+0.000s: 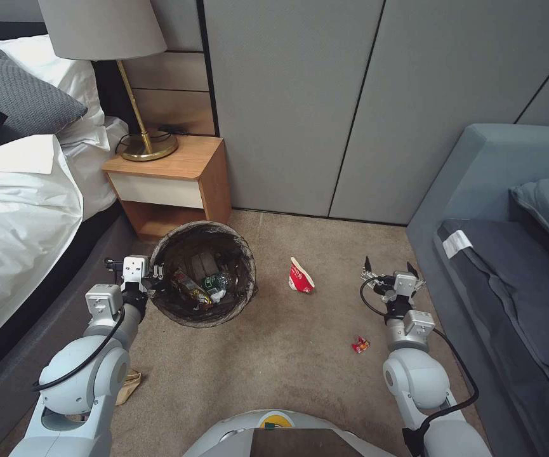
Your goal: Pick up the trash bin, then pick up the garbage from the floor and place it into the trash bin.
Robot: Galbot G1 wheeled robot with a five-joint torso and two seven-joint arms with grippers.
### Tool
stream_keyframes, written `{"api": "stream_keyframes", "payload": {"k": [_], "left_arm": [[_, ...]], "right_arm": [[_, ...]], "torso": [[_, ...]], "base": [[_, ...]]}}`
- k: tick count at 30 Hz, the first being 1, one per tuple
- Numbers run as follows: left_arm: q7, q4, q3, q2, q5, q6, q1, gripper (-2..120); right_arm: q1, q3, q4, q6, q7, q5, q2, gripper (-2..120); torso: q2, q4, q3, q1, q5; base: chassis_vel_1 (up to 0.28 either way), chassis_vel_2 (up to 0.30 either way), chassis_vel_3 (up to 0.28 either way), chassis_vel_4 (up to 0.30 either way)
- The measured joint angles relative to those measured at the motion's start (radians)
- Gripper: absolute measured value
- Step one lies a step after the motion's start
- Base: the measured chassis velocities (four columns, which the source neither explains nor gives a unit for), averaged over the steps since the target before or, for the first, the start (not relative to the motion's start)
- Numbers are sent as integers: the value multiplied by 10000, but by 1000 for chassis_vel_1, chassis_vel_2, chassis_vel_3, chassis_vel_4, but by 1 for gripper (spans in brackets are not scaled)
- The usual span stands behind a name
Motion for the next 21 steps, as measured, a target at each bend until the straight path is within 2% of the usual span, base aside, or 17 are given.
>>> {"api": "stream_keyframes", "payload": {"k": [3,4,7,8,11,15,18,21], "left_arm": [[2,-22,-13,45,-16,3,-41,0],[2,-22,-13,45,-16,3,-41,0],[5,-42,-35,91,-22,9,-41,0],[5,-42,-35,91,-22,9,-41,0],[15,-64,-54,107,-22,9,7,0],[25,-106,-81,116,-22,12,39,0],[34,-148,-169,130,-23,18,92,0],[35,-165,-201,125,-23,18,130,0]], "right_arm": [[112,-40,180,-870,191,184,-206,100],[112,-40,180,-870,191,184,-206,100],[561,-199,376,-2528,628,1148,-588,100],[561,-199,376,-2528,628,1148,-588,100],[1171,-505,62,-3631,1027,2454,-1062,100],[1627,-753,-410,-4191,1203,3061,-1380,100],[2365,-1208,-1062,-5053,1621,3623,-1724,100],[2672,-1431,-1303,-5501,1834,3956,-1769,100]], "torso": [[0,-1,0,0,0],[0,-1,0,0,0],[0,-1,0,0,-1],[0,-1,0,0,-1],[0,0,0,0,-1],[0,-1,0,0,2],[0,2,1,0,1],[0,1,1,0,1]], "base": [[0,0,0,0],[0,0,0,0],[0,0,0,0],[0,0,0,0],[0,0,0,0],[0,0,0,0],[0,0,0,0],[0,0,0,0]]}}
